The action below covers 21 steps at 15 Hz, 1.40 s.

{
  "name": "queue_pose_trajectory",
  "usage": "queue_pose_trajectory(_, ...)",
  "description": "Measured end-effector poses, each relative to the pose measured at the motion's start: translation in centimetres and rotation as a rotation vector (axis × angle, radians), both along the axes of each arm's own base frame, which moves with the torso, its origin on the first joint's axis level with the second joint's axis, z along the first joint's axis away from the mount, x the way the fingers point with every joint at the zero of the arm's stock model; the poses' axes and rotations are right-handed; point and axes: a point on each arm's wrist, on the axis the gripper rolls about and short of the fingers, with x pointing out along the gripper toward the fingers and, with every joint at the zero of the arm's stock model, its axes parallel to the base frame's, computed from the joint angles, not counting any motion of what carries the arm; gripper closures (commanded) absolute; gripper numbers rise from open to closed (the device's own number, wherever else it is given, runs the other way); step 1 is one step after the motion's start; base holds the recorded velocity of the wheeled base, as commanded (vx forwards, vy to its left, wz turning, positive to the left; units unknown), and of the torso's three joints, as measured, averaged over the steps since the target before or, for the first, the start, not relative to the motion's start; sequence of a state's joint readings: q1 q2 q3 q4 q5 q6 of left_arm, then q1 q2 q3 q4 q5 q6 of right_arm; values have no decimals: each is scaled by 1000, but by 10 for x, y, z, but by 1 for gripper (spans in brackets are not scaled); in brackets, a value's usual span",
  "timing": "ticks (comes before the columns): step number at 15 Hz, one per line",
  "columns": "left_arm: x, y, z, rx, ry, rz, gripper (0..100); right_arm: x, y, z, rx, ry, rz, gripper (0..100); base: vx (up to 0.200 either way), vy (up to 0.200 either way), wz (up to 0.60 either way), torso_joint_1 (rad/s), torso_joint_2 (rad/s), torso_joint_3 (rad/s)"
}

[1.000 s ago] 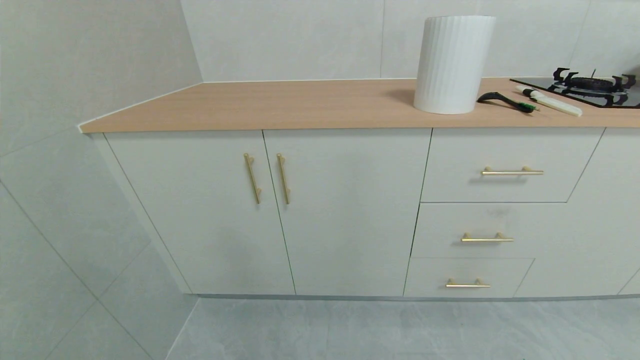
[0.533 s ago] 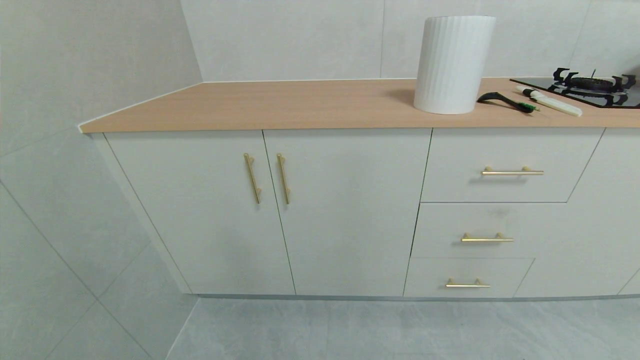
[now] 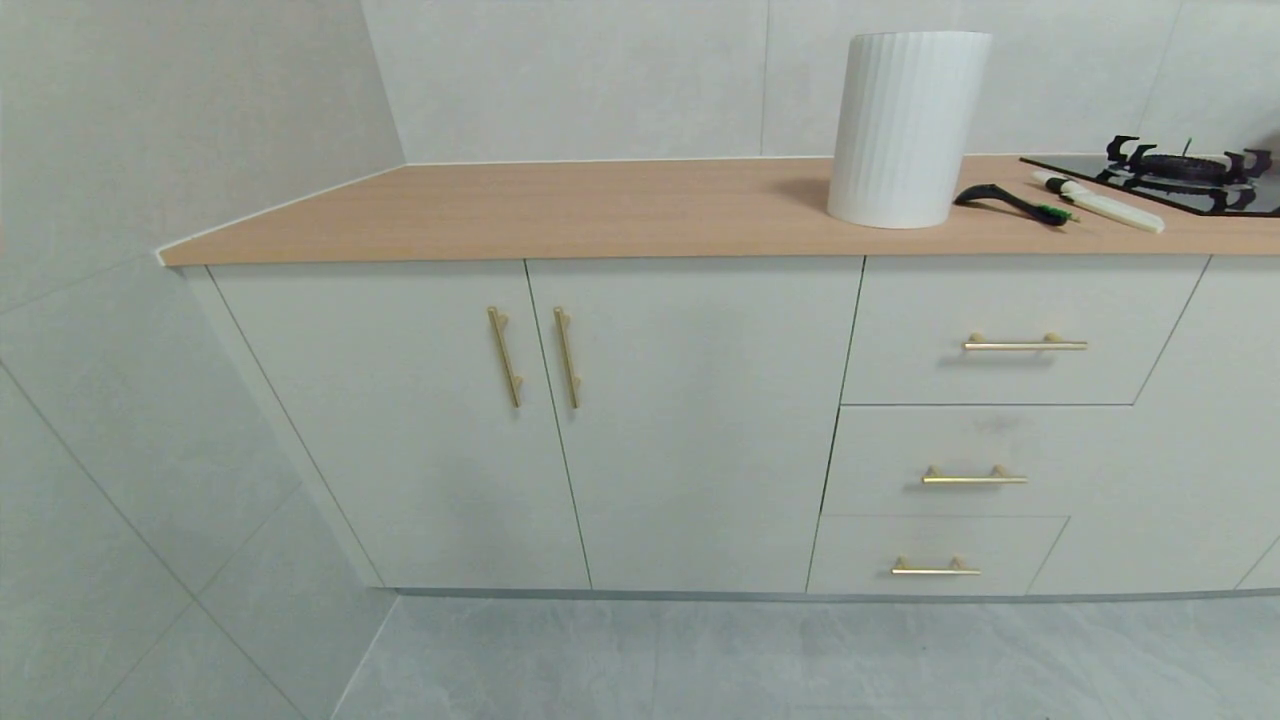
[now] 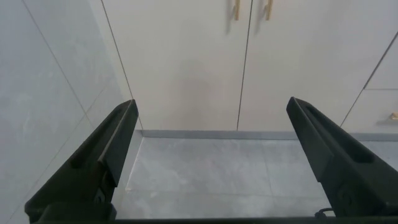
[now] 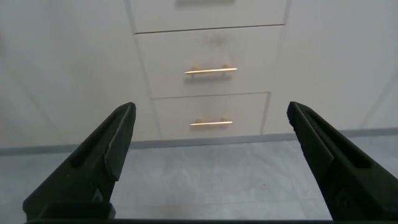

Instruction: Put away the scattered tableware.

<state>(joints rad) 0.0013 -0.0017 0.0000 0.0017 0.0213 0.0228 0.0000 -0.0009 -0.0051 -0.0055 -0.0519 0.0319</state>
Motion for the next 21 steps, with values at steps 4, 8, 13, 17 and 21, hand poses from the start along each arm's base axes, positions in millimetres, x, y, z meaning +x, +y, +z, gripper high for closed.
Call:
queue_pose_trajectory(4, 0, 0, 0, -2, 0, 0, 0, 0, 1, -1, -23, 8, 24, 0, 0, 0, 0, 0, 0, 0)
queue_pose_trajectory(8, 0, 0, 0, -3, 0, -2, 0, 0, 1, -2, -21, 10, 24, 0, 200, 0, 0, 2, 5, 1)
queue_pose_trajectory(13, 0, 0, 0, -9, 0, -2, 0, 0, 1, -2, -22, 11, 25, 0, 80, 0, 0, 3, 1, 2)
queue_pose_trajectory(17, 0, 0, 0, -8, -1, -2, 0, 0, 1, -2, -22, 11, 25, 0, 0, 0, 0, 0, 0, 0)
queue_pose_trajectory(21, 0, 0, 0, -3, 0, -2, 0, 0, 1, -2, -22, 12, 26, 0, 0, -150, 0, -1, 4, 1)
